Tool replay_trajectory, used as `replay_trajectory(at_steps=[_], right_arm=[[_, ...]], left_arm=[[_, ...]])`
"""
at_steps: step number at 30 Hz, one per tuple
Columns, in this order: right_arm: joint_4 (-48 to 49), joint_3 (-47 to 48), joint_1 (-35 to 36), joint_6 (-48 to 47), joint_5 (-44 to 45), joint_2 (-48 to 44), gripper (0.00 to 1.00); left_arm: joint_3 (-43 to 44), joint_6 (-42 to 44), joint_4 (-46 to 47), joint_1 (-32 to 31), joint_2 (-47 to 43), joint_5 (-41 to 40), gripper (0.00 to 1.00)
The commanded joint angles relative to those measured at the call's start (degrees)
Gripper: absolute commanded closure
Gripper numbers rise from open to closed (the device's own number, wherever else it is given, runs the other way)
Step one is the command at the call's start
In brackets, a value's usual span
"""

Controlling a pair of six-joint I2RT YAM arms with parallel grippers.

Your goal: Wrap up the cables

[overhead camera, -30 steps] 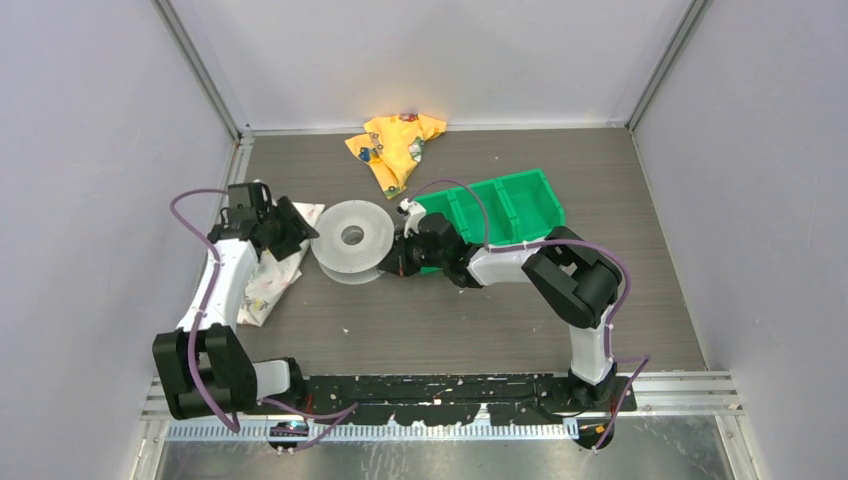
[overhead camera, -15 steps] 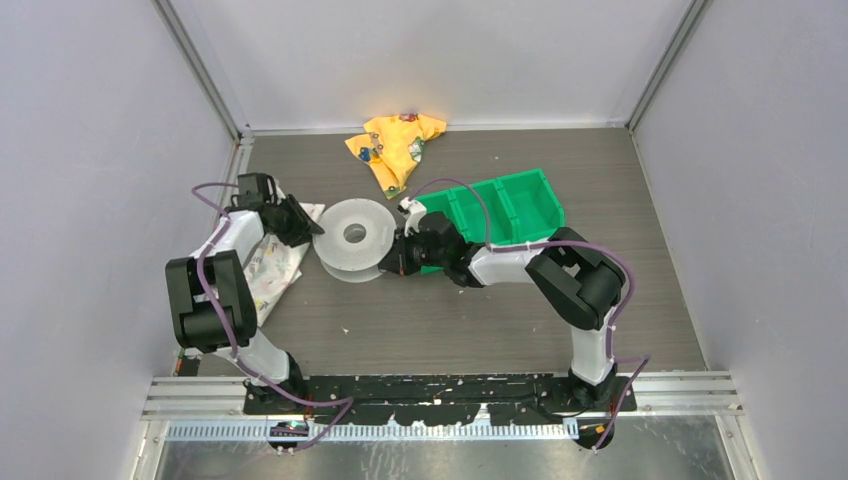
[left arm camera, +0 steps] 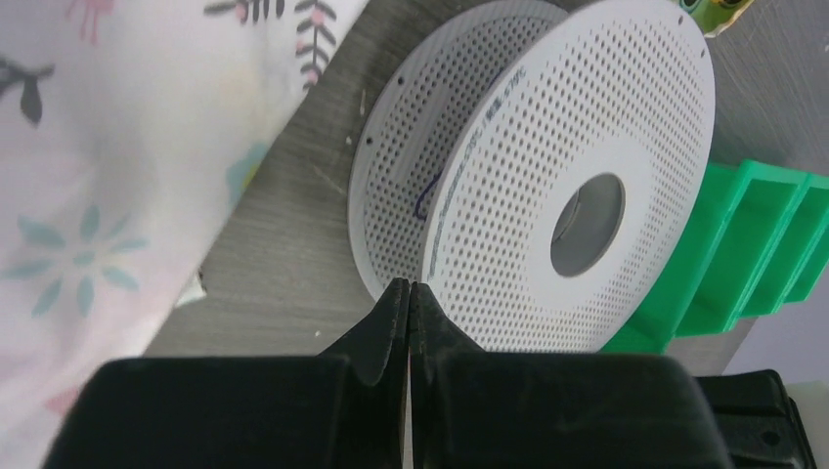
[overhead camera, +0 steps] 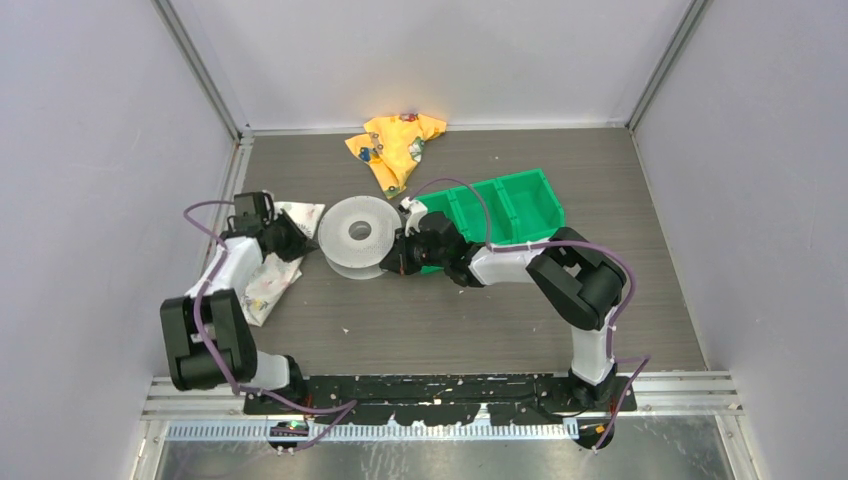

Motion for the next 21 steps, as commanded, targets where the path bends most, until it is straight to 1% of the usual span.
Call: replay_trajectory(at_steps=[1, 5, 11, 14, 17, 18, 21], right_arm=[[1.55, 0.48, -0.12, 0.24, 1.99, -3.84, 0.99], [1.74, 0.26, -0.17, 0.9, 2.72, -3.76, 1.0], [2.9, -0.71, -0.14, 1.48, 4.15, -4.48, 0.99], [2.9, -0.96, -0.09, 1.27, 4.45, -4.8, 0.99], [2.71, -1.42, -0.16, 1.17, 4.46, -5.22, 1.0], [2.7, -1.64, -0.17, 1.14, 4.53, -5.36, 1.0], [2.69, -2.32, -0.13, 1.07, 4.79, -5.84, 0.99]], left_arm=[[-5.47, -4.24, 3.17, 0.0, -9.31, -1.2, 0.99], [-10.7, -7.49, 4.16, -0.1, -16.8, 0.56, 1.0], [-16.21, -10.99, 1.53, -0.09, -26.49, 2.29, 1.0], [-15.43, -10.49, -1.59, -0.08, -27.87, 2.3, 0.99], [-12.13, -8.73, -3.97, -0.14, -27.82, 0.06, 0.99], [-10.59, -7.76, -4.49, -0.14, -27.29, -0.85, 0.97], [-5.28, -3.52, -5.06, -0.14, -24.3, -2.0, 0.82]])
